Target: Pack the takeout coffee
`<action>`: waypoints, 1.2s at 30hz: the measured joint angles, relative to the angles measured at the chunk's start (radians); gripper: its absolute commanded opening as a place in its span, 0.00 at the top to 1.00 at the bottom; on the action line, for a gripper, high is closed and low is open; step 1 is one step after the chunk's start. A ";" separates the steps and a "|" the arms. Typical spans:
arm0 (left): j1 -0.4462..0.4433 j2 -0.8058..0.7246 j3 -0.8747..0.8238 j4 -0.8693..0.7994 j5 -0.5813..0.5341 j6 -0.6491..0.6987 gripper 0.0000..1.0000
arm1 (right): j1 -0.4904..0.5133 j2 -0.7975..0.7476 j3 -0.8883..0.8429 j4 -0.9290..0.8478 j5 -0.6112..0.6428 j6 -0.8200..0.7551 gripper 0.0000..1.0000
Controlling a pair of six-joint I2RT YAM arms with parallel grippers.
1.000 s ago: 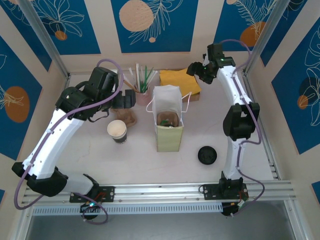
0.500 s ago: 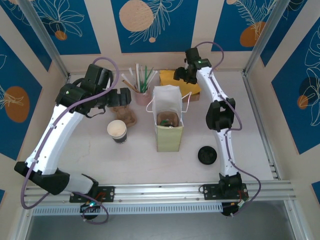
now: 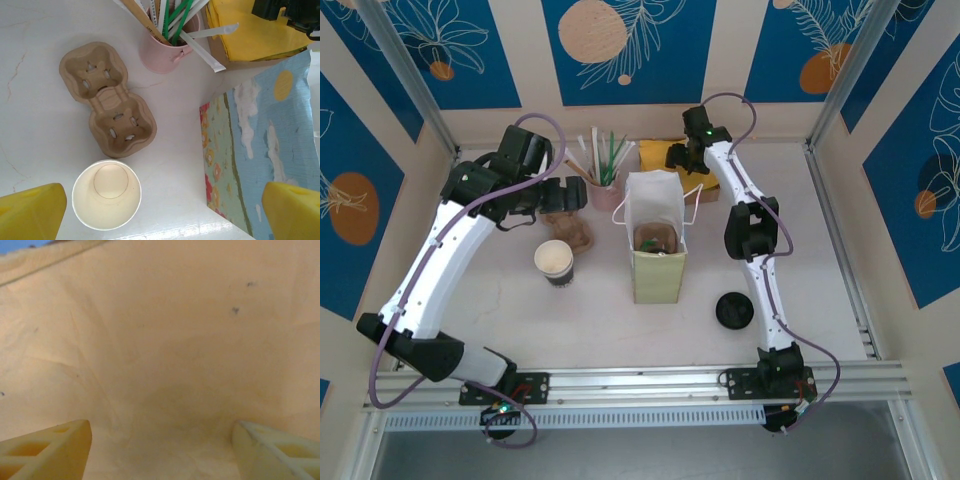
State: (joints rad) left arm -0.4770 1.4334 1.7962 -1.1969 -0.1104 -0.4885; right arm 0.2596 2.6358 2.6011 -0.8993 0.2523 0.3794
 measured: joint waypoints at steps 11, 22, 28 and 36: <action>0.002 0.019 0.002 0.000 0.013 0.000 0.00 | 0.021 0.034 0.005 0.024 0.029 -0.053 0.21; 0.004 0.027 0.002 0.000 0.032 0.000 0.00 | 0.025 0.051 0.006 0.020 0.056 -0.082 0.37; 0.006 0.028 0.002 0.000 0.032 0.000 0.00 | 0.024 0.051 0.006 0.019 0.056 -0.084 0.43; 0.006 0.028 0.002 0.000 0.041 0.000 0.00 | 0.024 0.050 0.006 0.016 0.055 -0.085 0.54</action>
State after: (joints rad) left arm -0.4713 1.4616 1.7981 -1.1969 -0.0692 -0.4885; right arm 0.2840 2.6862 2.6072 -0.8829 0.3077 0.2939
